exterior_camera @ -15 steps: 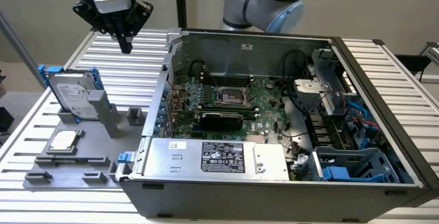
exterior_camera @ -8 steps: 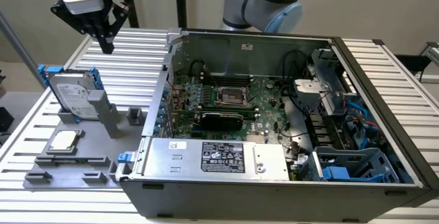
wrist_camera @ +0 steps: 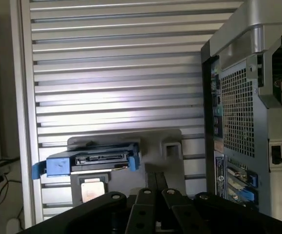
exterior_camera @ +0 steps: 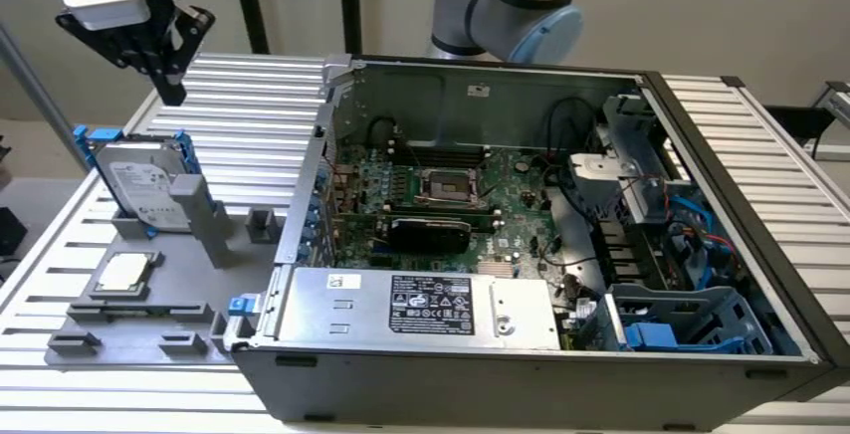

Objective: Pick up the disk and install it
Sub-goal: 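Reach for the disk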

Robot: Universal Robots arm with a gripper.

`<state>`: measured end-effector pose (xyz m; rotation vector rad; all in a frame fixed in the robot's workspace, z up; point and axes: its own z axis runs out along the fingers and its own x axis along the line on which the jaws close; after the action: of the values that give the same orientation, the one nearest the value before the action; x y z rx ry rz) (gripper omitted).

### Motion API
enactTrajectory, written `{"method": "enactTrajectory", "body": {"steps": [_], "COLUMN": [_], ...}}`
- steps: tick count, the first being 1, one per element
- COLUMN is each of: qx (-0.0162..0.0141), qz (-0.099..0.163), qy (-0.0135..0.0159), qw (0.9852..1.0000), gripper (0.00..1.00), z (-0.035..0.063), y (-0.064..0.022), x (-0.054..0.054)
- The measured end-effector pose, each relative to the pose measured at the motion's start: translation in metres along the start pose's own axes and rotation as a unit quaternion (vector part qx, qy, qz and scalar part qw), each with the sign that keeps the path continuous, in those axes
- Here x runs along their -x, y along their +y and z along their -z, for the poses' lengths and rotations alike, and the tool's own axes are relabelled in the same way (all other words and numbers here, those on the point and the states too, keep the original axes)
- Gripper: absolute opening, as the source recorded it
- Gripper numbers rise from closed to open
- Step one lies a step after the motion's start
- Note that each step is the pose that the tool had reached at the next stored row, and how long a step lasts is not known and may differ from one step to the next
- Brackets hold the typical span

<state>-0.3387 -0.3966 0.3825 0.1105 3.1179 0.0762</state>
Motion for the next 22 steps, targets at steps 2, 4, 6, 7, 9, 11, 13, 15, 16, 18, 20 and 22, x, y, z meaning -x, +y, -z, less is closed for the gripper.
{"method": "enactTrajectory", "body": {"steps": [2, 4, 6, 7, 9, 11, 13, 15, 16, 18, 20, 22], "qx": [-0.0003, -0.0006, -0.0009, -0.0012, -0.0016, -0.0021, -0.0026, -0.003, -0.0032, -0.0035, -0.0037, -0.0039], "qz": [0.0, 0.0, 0.0, 0.0, 0.0, 0.0, 0.0, 0.0, 0.0, 0.0, 0.0, 0.001], "qy": [0.0, 0.0, 0.0, 0.0, -0.0001, -0.0001, -0.0001, -0.0002, -0.0001, 0.0002, 0.0022, 0.0033], "qw": [1.0, 1.0, 1.0, 1.0, 1.0, 1.0, 1.0, 1.0, 1.0, 1.0, 1.0, 1.0], "gripper": [0.11, 0.11, 0.11, 0.11, 0.11, 0.11, 0.11, 0.11, 0.11, 0.11, 0.11, 0.11], "z": [-0.0009, -0.0019, -0.0029, -0.0033, -0.0043, -0.0051, -0.006, -0.0068, -0.0071, -0.0076, -0.0075, -0.0076], "y": [-0.0002, -0.0003, -0.0004, -0.0003, -0.0003, -0.0003, -0.0002, -0.0001, 0.0001, 0.0004, 0.0009, 0.0018], "x": [-0.009, -0.018, -0.028, -0.032, -0.041, -0.05, -0.06, -0.069, -0.073, -0.082, -0.089, -0.093]}}
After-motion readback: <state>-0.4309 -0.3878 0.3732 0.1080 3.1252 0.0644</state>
